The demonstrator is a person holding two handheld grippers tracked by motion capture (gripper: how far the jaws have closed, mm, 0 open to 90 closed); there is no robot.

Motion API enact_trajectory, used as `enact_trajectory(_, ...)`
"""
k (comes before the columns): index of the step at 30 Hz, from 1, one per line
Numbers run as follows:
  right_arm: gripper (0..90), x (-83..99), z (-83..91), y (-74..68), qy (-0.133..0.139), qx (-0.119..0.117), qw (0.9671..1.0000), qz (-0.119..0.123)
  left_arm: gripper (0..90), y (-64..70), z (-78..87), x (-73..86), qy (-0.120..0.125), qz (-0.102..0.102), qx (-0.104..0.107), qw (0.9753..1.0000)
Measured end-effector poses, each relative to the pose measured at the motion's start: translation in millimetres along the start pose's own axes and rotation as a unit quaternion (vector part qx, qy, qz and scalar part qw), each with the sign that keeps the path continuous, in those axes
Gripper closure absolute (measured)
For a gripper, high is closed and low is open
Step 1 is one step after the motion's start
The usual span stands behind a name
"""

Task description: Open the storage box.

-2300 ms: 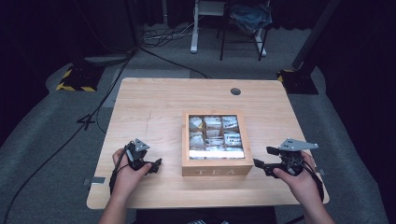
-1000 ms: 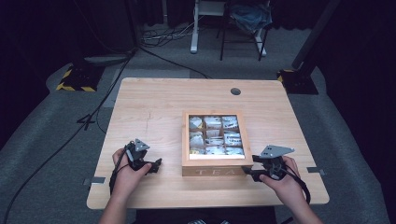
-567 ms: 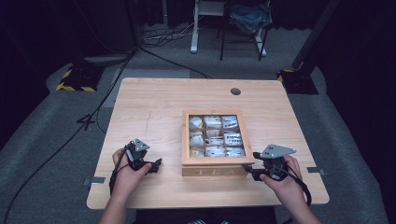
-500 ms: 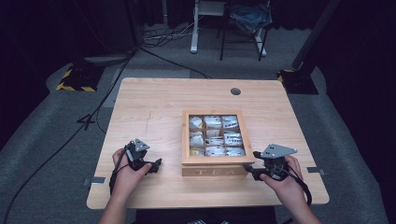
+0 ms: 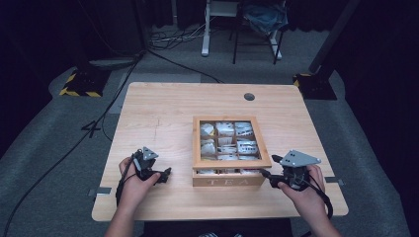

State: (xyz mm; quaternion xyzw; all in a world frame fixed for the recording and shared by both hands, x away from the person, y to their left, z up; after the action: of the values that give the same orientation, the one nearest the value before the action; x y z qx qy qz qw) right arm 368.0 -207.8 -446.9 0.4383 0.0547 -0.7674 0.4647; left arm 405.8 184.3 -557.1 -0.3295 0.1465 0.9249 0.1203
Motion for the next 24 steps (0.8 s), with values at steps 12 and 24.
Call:
enact_trajectory(12, 41.0, -17.2, 4.1, 8.2, 0.020, 0.026, 0.9993, 0.017, 4.1, -0.4, 0.3, 0.0, 0.001, 0.001, 0.001, 1.0000)
enact_trajectory(24, 45.1, -39.2, 6.5, 21.2, 0.041, 0.061, 0.9968, 0.031, 4.1, -0.6, 0.3, -0.1, 0.001, -0.001, 0.000, 1.0000)
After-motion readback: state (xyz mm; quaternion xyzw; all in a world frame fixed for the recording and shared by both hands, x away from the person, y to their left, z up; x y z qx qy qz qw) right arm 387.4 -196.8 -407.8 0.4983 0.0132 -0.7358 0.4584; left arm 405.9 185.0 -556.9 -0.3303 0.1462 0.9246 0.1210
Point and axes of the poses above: each handheld gripper's, and its own axes: z roughly backward along the jaws, x roughly out of its underside, y roughly to its right, the point moved 7 cm from there along -z, roughly forward along the jaws, and after that the axes turned 14 degrees about z, right-handed, at the moved point
